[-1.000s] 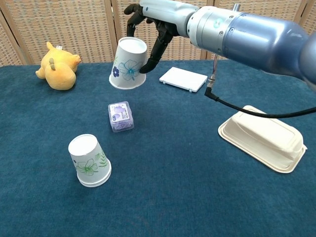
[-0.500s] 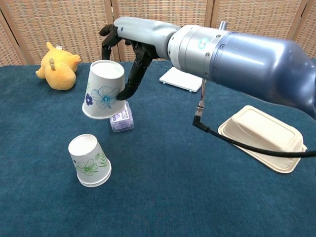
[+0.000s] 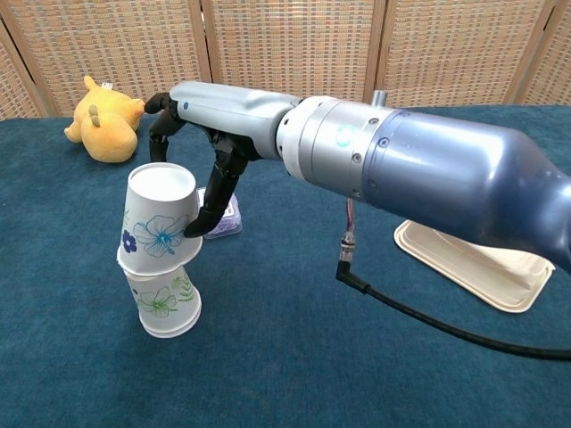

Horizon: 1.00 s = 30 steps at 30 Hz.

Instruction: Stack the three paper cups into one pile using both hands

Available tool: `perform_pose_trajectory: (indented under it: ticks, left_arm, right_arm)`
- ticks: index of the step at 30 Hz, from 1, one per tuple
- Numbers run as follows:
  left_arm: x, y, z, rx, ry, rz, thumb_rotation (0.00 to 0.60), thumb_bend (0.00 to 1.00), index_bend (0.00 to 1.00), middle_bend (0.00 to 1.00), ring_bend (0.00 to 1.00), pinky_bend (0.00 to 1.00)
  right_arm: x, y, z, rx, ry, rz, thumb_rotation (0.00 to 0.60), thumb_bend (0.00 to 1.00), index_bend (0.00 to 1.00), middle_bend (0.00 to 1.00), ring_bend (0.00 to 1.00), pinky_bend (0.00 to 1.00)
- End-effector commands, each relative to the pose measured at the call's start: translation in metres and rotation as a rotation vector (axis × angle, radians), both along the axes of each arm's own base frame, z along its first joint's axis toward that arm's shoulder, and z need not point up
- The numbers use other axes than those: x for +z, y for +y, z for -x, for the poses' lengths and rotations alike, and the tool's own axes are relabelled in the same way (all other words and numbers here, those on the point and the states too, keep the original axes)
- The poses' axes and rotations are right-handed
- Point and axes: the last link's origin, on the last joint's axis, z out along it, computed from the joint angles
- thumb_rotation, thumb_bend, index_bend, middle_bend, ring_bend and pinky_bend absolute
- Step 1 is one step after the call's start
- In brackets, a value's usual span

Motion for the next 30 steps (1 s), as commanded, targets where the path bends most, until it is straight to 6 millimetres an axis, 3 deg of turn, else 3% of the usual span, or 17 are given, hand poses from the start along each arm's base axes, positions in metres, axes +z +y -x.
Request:
perform_pose_trajectory:
  ticks: [1, 18, 23, 30]
  left_arm:
    - [0.000, 0.000, 0.000, -0.001, 0.000, 0.001, 0.600, 0.22, 0.06, 0.00, 0.00, 0.09]
    - [0.002, 0.002, 0.002, 0.006, 0.000, -0.004, 0.600, 0.22, 0.06, 0.00, 0.00, 0.09]
    - [0.001, 0.001, 0.001, 0.005, 0.001, -0.004, 0.600, 0.22, 0.06, 0.00, 0.00, 0.09]
    - [0.002, 0.001, 0.001, 0.005, -0.002, -0.005, 0.600, 0.22, 0.06, 0.00, 0.00, 0.09]
  right_arm:
    - [-0.003, 0.000, 0.000, -0.005, 0.001, -0.001, 0.600, 0.20, 0.59, 0.09, 0.00, 0.13]
    - [-0.021, -0.005, 0.005, -0.014, 0.044, -0.005, 0.600, 0.20, 0.58, 0.08, 0.00, 0.11]
    - [-0.021, -0.002, 0.003, -0.006, 0.064, 0.000, 0.600, 0.20, 0.44, 0.01, 0.00, 0.09]
    - [-0.018, 0.000, -0.005, -0.003, 0.055, 0.011, 0.600, 0.19, 0.40, 0.00, 0.00, 0.09]
